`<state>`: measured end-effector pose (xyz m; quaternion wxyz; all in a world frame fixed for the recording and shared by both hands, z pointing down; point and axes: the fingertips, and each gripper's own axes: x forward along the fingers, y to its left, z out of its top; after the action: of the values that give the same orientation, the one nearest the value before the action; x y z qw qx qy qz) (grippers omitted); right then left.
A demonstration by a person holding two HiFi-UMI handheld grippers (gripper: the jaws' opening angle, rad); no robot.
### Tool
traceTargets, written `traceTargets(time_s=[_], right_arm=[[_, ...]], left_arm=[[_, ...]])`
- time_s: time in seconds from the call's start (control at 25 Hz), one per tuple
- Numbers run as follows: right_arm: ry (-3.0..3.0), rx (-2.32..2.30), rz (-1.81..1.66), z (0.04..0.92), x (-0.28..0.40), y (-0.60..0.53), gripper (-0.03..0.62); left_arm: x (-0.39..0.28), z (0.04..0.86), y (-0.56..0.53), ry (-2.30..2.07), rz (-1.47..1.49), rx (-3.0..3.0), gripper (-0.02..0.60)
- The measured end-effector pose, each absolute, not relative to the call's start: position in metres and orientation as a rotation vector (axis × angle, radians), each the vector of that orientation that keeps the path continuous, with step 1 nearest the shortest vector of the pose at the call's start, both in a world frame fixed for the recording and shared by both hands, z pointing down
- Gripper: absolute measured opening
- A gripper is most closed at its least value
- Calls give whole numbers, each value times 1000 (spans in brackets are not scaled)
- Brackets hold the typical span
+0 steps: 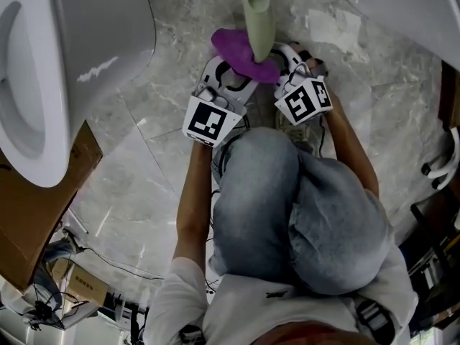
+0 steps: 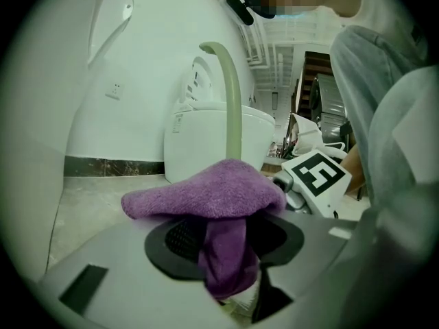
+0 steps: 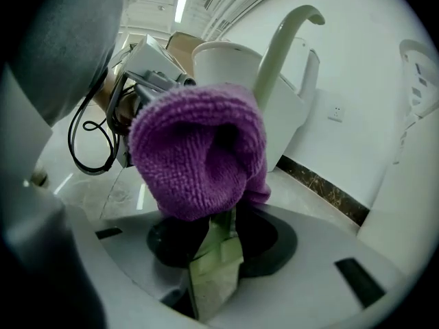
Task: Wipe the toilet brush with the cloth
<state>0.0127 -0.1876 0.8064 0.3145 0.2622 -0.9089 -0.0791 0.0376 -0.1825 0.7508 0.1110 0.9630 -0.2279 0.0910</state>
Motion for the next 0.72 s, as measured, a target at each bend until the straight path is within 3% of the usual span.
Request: traceTargets(time_s=[0.32, 0.72], right_arm=[[-2400, 647, -253, 808, 11, -188, 89], [-2370, 634, -297, 813, 11, -189, 86]], left_arm=[[44, 753, -187, -674, 270, 2858, 130], [40, 724, -189, -670, 140, 2837, 126]])
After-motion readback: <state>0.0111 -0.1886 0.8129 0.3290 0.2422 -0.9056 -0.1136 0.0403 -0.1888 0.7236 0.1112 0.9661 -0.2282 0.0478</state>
